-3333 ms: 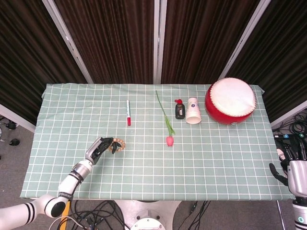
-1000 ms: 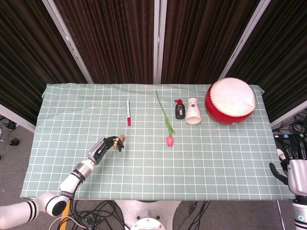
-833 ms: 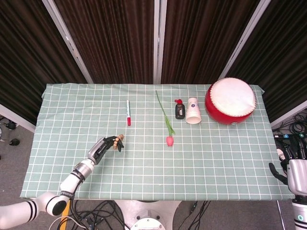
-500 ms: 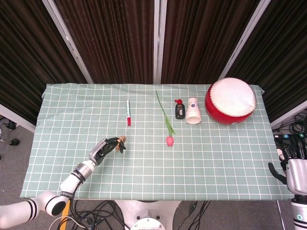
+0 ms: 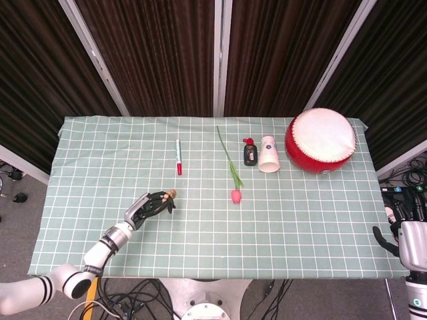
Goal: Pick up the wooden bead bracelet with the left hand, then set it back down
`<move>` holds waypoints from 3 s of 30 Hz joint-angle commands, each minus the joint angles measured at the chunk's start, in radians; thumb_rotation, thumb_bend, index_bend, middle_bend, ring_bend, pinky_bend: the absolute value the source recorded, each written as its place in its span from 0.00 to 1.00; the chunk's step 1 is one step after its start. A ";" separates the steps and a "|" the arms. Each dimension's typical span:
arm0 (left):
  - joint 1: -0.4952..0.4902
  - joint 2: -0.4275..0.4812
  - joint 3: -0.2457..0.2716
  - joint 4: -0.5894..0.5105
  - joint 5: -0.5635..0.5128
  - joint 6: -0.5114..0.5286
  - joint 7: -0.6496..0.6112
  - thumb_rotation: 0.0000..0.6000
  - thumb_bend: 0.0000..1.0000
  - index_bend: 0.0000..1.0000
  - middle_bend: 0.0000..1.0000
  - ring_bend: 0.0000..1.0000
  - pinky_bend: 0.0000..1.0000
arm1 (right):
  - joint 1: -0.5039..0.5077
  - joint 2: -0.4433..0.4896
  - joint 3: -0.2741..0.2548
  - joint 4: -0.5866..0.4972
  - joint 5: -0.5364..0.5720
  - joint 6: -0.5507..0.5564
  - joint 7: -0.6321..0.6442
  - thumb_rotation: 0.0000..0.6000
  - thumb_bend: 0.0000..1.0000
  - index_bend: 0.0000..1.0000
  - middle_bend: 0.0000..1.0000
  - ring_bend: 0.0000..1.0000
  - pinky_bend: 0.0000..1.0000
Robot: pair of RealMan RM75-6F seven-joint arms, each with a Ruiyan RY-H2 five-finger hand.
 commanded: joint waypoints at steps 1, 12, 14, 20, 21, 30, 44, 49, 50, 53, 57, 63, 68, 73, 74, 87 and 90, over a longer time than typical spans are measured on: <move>0.000 -0.001 0.001 0.001 -0.001 0.004 0.003 0.66 0.38 0.49 0.59 0.37 0.09 | 0.001 0.000 0.000 0.000 0.000 -0.001 0.000 1.00 0.18 0.20 0.30 0.00 0.01; -0.001 -0.004 0.002 0.000 -0.017 0.012 0.016 0.74 0.41 0.50 0.60 0.37 0.09 | 0.001 -0.002 0.001 0.002 -0.002 0.003 0.000 1.00 0.18 0.20 0.30 0.00 0.01; 0.000 -0.004 0.003 0.000 -0.018 0.014 0.019 0.78 0.44 0.50 0.60 0.37 0.09 | 0.001 -0.002 0.001 0.002 -0.002 0.004 0.000 1.00 0.18 0.20 0.30 0.00 0.01; 0.001 -0.006 0.005 -0.002 -0.020 0.017 0.020 0.80 0.48 0.50 0.61 0.37 0.09 | -0.001 -0.002 0.000 0.001 -0.004 0.006 0.000 1.00 0.18 0.20 0.30 0.00 0.01; 0.001 -0.006 0.005 -0.002 -0.022 0.018 0.019 0.80 0.48 0.50 0.61 0.37 0.09 | -0.001 -0.002 0.000 0.001 -0.004 0.006 0.000 1.00 0.18 0.20 0.30 0.00 0.01; 0.003 -0.006 0.000 -0.006 -0.039 0.012 0.014 0.73 0.48 0.53 0.63 0.37 0.09 | -0.001 -0.002 0.000 0.001 -0.004 0.007 -0.002 1.00 0.18 0.20 0.30 0.00 0.01; 0.008 -0.007 -0.003 -0.015 -0.043 0.016 0.026 0.72 0.50 0.56 0.66 0.38 0.10 | -0.007 0.001 -0.001 -0.002 -0.009 0.018 -0.001 1.00 0.18 0.20 0.30 0.00 0.01; 0.011 -0.007 -0.009 -0.017 -0.055 0.015 0.035 0.64 0.47 0.59 0.68 0.38 0.10 | -0.008 0.000 -0.002 -0.002 -0.011 0.021 0.000 1.00 0.18 0.21 0.30 0.00 0.01; 0.012 -0.007 -0.011 -0.017 -0.059 0.014 0.039 0.64 0.45 0.60 0.69 0.39 0.10 | -0.008 0.001 -0.002 -0.002 -0.010 0.021 0.000 1.00 0.18 0.21 0.30 0.00 0.00; 0.013 -0.008 -0.015 -0.020 -0.071 0.010 0.053 0.64 0.43 0.62 0.70 0.40 0.10 | -0.008 0.001 -0.001 -0.003 -0.011 0.021 -0.001 1.00 0.18 0.21 0.30 0.00 0.00; 0.017 -0.011 -0.023 -0.024 -0.091 0.007 0.069 0.67 0.44 0.65 0.73 0.44 0.11 | -0.008 0.002 -0.002 -0.004 -0.011 0.019 -0.003 1.00 0.18 0.21 0.30 0.00 0.00; 0.023 -0.013 -0.029 -0.027 -0.101 0.001 0.082 0.68 0.44 0.67 0.75 0.44 0.11 | -0.008 0.001 -0.001 -0.005 -0.012 0.020 -0.004 1.00 0.18 0.21 0.31 0.00 0.00; 0.027 -0.014 -0.034 -0.028 -0.102 0.001 0.091 0.68 0.42 0.70 0.77 0.45 0.11 | -0.007 0.001 -0.001 -0.007 -0.012 0.019 -0.005 1.00 0.18 0.22 0.31 0.00 0.00; 0.028 -0.014 -0.039 -0.030 -0.106 -0.005 0.097 0.64 0.39 0.71 0.78 0.45 0.11 | -0.008 0.001 -0.001 -0.007 -0.012 0.020 -0.006 1.00 0.18 0.22 0.31 0.00 0.00; 0.029 -0.015 -0.040 -0.030 -0.109 -0.005 0.099 0.64 0.39 0.72 0.79 0.46 0.11 | -0.008 0.000 -0.001 -0.007 -0.012 0.020 -0.005 1.00 0.18 0.22 0.31 0.00 0.00; 0.036 -0.013 -0.050 -0.040 -0.113 -0.013 0.115 0.62 0.48 0.73 0.80 0.47 0.12 | -0.009 -0.001 -0.001 -0.003 -0.014 0.022 -0.001 1.00 0.18 0.23 0.31 0.00 0.00; 0.038 -0.013 -0.051 -0.043 -0.113 -0.013 0.118 0.58 0.50 0.73 0.79 0.47 0.12 | -0.010 0.000 -0.002 -0.003 -0.014 0.023 0.000 1.00 0.18 0.23 0.31 0.00 0.00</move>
